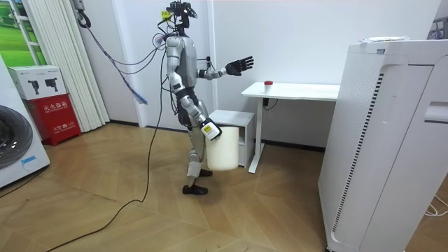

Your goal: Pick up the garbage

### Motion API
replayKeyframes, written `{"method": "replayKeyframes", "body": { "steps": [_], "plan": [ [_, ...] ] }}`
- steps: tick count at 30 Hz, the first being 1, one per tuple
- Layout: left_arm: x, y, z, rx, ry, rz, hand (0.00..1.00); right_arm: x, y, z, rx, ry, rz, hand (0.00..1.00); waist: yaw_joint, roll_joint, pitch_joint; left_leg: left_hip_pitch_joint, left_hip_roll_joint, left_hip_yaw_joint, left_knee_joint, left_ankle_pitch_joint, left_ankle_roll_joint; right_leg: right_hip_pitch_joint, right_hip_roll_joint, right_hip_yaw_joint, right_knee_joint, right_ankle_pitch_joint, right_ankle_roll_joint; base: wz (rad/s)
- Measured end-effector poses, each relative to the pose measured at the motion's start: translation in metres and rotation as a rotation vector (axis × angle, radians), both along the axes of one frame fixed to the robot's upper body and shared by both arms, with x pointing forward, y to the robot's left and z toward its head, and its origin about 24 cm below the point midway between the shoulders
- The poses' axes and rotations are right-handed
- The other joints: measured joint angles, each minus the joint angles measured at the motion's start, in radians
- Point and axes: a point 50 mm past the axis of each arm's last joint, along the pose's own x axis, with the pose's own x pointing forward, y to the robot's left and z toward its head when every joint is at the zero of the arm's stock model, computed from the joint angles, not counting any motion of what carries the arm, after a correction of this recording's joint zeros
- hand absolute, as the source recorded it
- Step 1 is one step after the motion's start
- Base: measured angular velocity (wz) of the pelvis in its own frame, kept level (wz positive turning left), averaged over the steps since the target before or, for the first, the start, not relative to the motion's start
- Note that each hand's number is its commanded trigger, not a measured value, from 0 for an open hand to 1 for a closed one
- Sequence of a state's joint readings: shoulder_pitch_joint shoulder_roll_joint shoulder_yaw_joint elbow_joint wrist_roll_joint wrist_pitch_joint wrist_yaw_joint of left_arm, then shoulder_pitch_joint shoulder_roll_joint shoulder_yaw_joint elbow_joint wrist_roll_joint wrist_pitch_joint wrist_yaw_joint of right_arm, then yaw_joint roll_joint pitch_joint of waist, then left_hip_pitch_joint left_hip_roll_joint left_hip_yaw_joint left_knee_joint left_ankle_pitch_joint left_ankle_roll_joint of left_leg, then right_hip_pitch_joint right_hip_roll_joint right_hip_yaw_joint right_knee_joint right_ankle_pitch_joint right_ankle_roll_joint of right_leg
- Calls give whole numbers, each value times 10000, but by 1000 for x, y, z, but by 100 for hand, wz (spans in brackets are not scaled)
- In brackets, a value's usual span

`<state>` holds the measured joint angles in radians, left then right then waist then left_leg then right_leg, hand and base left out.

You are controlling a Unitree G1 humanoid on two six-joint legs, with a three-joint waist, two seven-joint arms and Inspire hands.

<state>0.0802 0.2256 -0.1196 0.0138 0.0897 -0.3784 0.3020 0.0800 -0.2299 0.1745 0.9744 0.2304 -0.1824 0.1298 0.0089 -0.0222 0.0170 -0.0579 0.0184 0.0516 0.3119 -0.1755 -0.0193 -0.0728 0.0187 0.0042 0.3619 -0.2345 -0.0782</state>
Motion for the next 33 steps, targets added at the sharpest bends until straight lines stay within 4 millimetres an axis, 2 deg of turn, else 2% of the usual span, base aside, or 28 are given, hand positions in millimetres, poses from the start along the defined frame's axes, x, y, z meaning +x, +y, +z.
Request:
{"method": "replayKeyframes", "body": {
  "steps": [3, 4, 6, 8, 9, 11, 14, 20, 25, 33],
  "plan": [
    [0, 1, -1, 33, 46, 7, 0, 1, -1, 0, -135, 53, -77, 100, 45, -54, 26, -245, -110, -9, 428, -29, 23, -13, -31, 339, 312, -191, 72, -7],
    [0, 0, -1, 56, 55, -26, 0, 1, -2, 0, -209, 49, -155, 100, 112, -35, 27, -267, -206, -45, 520, -104, 101, -30, -112, 372, 521, -328, 122, -10],
    [1, 0, -1, 48, 37, -39, 0, 0, -3, 0, -316, 42, -265, 100, 219, -59, -17, -84, -393, -25, 484, -256, 216, -235, -267, 522, 1054, -616, 240, -14],
    [3, 1, 2, 56, -62, -21, 0, 1, -4, 1, -392, 1, -313, 100, 287, -23, -37, 89, -510, 47, 503, -648, 287, -622, -547, 217, 1834, -959, 354, -7],
    [3, 1, 2, 73, -75, 22, 0, 1, -3, 0, -376, 2, -322, 100, 299, -32, -32, 117, -532, 82, 525, -701, 313, -651, -616, 77, 1921, -987, 396, -19],
    [3, 9, 2, 124, -110, 361, 0, 4, 1, 1, -258, -97, -196, 100, 459, -6, -14, 106, -465, 334, 811, -934, 399, -634, -751, -480, 1869, -987, 398, -40],
    [3, 12, 3, 44, -156, 582, 0, 4, 1, 1, -205, -118, -148, 100, 394, 63, -13, -64, -427, 287, 1049, -1096, 523, -553, -870, -891, 1659, -908, 507, -2],
    [0, 16, 1, -43, -217, 1069, 0, 4, 1, 2, -84, -94, 77, 100, 573, 168, -38, -3, -313, 354, 709, -1034, 646, -285, -685, -1009, 755, -381, 649, -9],
    [-7, 19, -6, -9, 96, 1215, 0, 4, 2, 2, 0, -62, 255, 100, 700, 146, -67, -31, -309, 375, 569, -1006, 664, -311, -774, -1437, 520, -299, 675, -4],
    [-8, 20, -7, -48, 142, 1314, 0, 4, 2, 2, 109, -47, 358, 100, 785, 31, -79, -53, -303, 291, 406, -1002, 658, -261, -811, -1605, 263, -293, 680, 1]
  ]
}}
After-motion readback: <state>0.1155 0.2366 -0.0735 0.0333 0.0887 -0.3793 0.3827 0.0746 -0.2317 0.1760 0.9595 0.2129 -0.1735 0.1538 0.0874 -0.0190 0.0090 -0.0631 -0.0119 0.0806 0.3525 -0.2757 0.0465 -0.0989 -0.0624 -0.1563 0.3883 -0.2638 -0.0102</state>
